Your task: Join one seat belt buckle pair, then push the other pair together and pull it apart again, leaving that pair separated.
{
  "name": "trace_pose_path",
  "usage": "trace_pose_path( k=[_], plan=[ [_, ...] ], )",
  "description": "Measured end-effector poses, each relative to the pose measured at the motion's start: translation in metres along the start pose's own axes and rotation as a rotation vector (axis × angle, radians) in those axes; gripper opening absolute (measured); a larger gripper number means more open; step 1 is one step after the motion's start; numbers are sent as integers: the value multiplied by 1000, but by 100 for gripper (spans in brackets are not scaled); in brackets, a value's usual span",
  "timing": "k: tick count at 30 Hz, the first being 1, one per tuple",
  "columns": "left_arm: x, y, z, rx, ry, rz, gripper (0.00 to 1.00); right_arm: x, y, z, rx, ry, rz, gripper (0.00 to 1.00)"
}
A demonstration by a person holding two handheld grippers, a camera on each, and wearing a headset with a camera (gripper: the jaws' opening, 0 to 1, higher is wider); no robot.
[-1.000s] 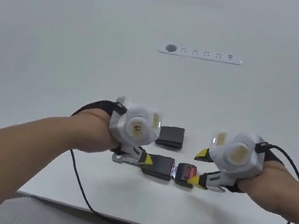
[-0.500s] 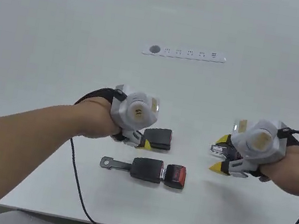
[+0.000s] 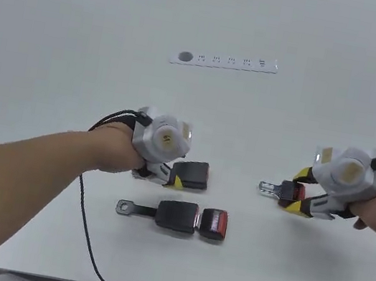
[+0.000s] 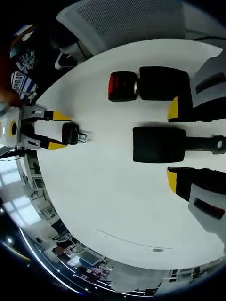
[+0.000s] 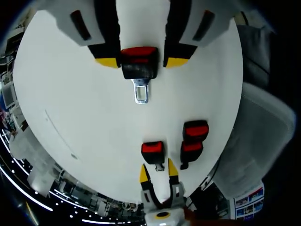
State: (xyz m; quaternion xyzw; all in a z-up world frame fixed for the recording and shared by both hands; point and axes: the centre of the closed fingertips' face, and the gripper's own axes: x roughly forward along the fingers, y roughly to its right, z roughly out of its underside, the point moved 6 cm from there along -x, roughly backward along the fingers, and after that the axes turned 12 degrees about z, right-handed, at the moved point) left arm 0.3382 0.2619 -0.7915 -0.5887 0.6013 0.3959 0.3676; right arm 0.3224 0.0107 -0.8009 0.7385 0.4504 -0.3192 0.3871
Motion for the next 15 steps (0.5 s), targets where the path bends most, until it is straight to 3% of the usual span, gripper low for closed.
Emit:
trace_pose_path(
  k=[8,10,15],
  plan=[
    [5,-5,0,-4,-4,25,32,7,2,-2,-14,11,-34,33],
    [6,-5,-1,11,5,40,31,8,3,-1,-27,11,-44,33],
    [8,-3,0,63,-19,42,31,5,1,-7,-37,-3,-62,32]
  ],
)
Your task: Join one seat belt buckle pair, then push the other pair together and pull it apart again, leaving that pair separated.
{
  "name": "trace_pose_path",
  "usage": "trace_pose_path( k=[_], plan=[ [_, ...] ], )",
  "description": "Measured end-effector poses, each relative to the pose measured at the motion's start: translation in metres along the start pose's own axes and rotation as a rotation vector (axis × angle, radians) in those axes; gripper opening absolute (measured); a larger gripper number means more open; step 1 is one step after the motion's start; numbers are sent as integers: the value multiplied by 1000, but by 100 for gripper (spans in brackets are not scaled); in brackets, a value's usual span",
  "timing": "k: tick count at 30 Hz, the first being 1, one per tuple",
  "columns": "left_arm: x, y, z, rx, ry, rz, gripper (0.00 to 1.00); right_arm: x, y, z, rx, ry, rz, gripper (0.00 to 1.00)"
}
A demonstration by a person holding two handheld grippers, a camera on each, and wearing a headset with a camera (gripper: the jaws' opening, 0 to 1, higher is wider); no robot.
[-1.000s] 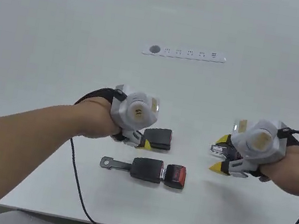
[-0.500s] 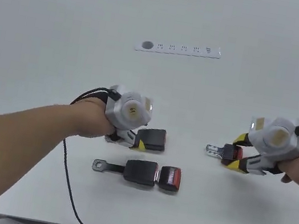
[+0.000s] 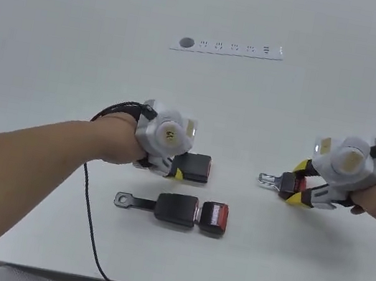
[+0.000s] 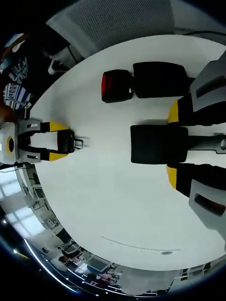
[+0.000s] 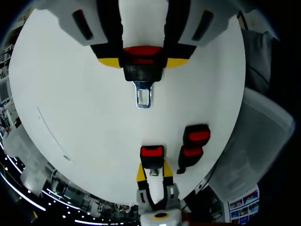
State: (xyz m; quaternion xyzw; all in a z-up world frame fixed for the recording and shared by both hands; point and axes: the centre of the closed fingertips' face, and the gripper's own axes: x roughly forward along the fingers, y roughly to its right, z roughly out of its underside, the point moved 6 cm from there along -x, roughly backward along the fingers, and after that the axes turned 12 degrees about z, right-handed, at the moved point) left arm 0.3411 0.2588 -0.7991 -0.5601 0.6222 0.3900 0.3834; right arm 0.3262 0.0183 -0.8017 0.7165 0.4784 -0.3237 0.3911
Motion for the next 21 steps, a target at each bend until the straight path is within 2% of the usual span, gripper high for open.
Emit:
trace_pose_path(
  k=[3,8,15,21],
  plan=[
    [2,1,0,18,-21,-10,31,0,-2,-5,-11,-13,3,32],
    [3,2,1,24,-46,-22,31,5,-10,-22,-35,-5,2,32],
    [2,2,4,-2,1,-42,31,19,-17,-49,-56,5,-8,33],
    [2,3,4,-2,3,-50,31,29,-19,-67,-72,14,-16,33]
  ],
)
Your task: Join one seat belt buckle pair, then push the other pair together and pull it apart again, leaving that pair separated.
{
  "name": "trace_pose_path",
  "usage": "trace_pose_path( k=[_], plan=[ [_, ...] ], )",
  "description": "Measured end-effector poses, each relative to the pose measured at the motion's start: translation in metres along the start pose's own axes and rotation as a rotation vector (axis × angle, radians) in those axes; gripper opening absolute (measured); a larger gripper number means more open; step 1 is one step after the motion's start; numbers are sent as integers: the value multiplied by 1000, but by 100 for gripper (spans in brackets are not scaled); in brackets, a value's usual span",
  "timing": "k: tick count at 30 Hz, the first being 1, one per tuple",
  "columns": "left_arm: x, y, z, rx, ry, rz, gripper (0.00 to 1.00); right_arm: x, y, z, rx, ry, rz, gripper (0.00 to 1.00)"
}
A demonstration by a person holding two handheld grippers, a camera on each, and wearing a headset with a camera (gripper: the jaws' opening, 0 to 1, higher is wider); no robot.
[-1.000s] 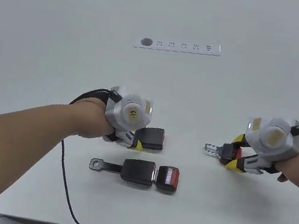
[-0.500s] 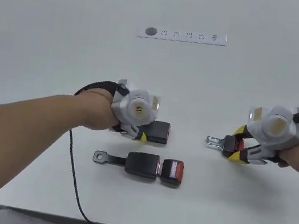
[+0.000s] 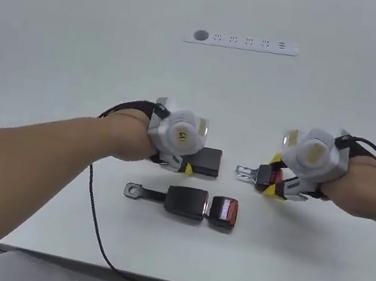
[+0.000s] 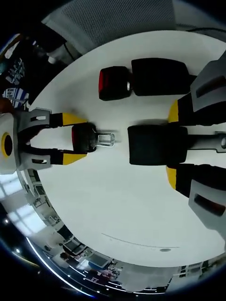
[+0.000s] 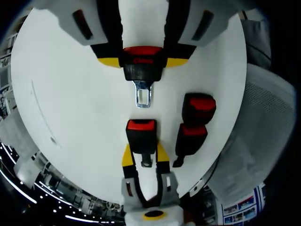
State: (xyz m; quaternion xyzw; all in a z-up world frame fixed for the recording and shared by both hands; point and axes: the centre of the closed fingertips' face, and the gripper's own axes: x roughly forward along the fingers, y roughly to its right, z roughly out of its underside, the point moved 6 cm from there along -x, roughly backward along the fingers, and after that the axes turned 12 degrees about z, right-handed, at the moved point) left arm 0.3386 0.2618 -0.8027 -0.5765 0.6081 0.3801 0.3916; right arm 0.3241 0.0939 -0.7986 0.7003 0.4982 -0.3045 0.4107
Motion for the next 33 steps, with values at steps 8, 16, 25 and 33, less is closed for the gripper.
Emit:
trace_pose_path(
  k=[8,16,25,33],
  plan=[
    [1,-2,0,-12,-6,12,31,9,2,-11,-16,4,-7,33],
    [2,-3,0,-23,-7,28,31,14,2,-20,-31,16,-12,33],
    [2,-5,1,-28,-7,49,31,16,4,-22,-57,25,-6,32],
    [3,-4,-1,-21,-2,52,31,21,3,-31,-50,40,-9,32]
  ],
)
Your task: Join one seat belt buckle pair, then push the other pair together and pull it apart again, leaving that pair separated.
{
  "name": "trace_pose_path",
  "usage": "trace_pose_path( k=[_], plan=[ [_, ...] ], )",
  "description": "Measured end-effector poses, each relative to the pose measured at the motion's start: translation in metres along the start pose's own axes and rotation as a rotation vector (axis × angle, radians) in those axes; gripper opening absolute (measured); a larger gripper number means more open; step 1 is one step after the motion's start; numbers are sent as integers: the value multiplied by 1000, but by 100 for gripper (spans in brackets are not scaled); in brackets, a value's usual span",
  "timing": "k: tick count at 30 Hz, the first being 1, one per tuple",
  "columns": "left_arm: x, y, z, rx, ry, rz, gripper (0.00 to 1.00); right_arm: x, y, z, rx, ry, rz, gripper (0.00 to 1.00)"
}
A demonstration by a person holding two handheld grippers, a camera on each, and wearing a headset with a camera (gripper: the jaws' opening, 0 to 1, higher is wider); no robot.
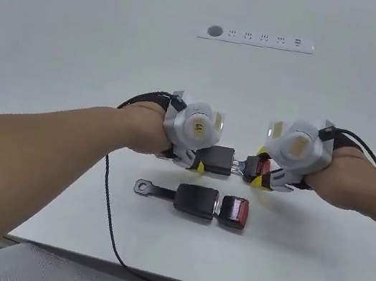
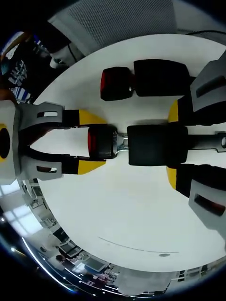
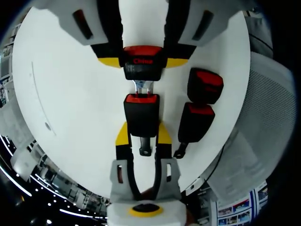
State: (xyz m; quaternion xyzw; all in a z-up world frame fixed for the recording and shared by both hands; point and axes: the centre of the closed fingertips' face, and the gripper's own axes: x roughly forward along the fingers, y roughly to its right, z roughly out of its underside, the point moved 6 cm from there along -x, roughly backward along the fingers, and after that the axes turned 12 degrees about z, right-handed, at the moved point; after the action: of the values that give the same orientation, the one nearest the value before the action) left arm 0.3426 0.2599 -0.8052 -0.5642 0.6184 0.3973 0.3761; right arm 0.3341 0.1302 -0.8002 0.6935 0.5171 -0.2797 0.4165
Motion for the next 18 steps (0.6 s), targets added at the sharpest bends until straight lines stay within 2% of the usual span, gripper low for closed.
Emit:
trace_pose_path(
  k=[6,14,18],
  plan=[
    [0,0,1,10,9,1,31,1,2,-2,-13,-2,-7,31],
    [-1,0,2,-6,22,0,30,3,4,-5,-15,-12,-16,31],
    [0,-1,1,-9,23,4,30,6,4,-12,-3,5,-17,30]
  ],
)
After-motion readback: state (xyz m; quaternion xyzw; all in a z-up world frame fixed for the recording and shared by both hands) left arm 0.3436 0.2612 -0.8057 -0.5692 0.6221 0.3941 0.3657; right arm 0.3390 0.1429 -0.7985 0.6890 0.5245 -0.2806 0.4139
